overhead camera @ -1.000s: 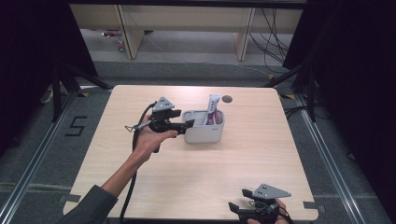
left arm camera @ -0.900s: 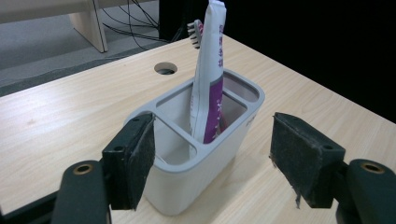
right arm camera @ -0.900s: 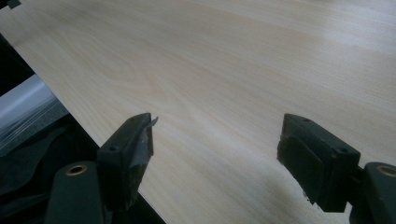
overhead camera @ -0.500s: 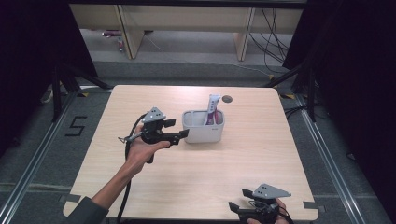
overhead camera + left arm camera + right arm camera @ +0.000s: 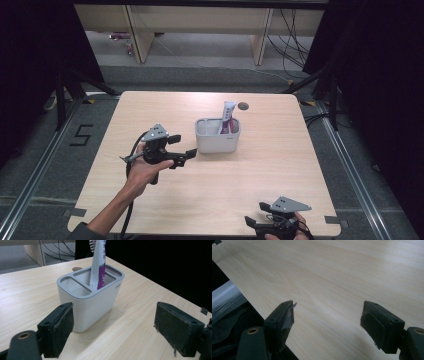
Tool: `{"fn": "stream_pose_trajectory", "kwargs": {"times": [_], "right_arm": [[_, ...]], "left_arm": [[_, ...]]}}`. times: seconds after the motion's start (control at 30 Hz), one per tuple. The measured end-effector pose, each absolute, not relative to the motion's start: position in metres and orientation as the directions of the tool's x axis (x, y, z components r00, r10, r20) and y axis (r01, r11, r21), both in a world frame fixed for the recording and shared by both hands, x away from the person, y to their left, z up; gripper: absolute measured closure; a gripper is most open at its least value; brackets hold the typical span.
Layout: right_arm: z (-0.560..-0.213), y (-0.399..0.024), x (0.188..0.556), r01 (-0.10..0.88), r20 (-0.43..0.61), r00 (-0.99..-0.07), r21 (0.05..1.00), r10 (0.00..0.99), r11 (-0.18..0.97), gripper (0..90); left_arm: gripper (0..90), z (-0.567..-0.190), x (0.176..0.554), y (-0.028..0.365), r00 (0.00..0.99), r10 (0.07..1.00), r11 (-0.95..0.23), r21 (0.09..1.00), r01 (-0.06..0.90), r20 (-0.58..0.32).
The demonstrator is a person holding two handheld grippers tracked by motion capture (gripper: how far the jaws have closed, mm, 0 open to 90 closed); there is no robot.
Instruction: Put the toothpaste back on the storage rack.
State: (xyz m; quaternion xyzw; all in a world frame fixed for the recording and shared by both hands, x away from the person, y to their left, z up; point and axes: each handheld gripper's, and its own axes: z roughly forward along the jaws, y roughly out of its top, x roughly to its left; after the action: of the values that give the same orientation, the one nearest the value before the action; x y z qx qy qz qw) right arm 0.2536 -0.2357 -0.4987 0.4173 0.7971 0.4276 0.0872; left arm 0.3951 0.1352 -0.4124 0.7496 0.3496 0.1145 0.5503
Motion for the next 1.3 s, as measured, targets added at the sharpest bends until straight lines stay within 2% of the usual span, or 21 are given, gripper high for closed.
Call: {"fn": "stream_pose_trajectory", "kwargs": {"times": [0.27,0.37,0.53,0.9,1.07,1.3], "right_arm": [[-0.499,-0.237,0.255,0.58,0.202,-0.643,0.758,0.739,0.298,26.8],[-0.498,-0.235,0.253,0.615,0.242,-0.613,0.744,0.752,0.262,26.8],[-0.499,-0.235,0.254,0.603,0.233,-0.626,0.75,0.744,0.273,26.8],[-0.498,-0.235,0.253,0.613,0.24,-0.622,0.742,0.745,0.272,26.8],[-0.499,-0.238,0.254,0.578,0.196,-0.638,0.761,0.745,0.295,26.8],[-0.498,-0.238,0.254,0.573,0.194,-0.642,0.764,0.742,0.297,26.7]], "left_arm": [[14.9,-0.416,0.379,0.143,0.747,0.634,-0.156,0.914,0.375,-0.198],[14.9,-0.419,0.373,0.145,0.752,0.629,-0.163,0.914,0.371,-0.194],[15.0,-0.421,0.365,0.148,0.766,0.619,-0.173,0.922,0.346,-0.172],[15.0,-0.437,0.35,0.157,0.771,0.615,-0.208,0.909,0.362,-0.166],[15.0,-0.444,0.347,0.161,0.772,0.612,-0.206,0.908,0.364,-0.171],[15.0,-0.447,0.339,0.164,0.782,0.604,-0.233,0.905,0.357,-0.153]]}}
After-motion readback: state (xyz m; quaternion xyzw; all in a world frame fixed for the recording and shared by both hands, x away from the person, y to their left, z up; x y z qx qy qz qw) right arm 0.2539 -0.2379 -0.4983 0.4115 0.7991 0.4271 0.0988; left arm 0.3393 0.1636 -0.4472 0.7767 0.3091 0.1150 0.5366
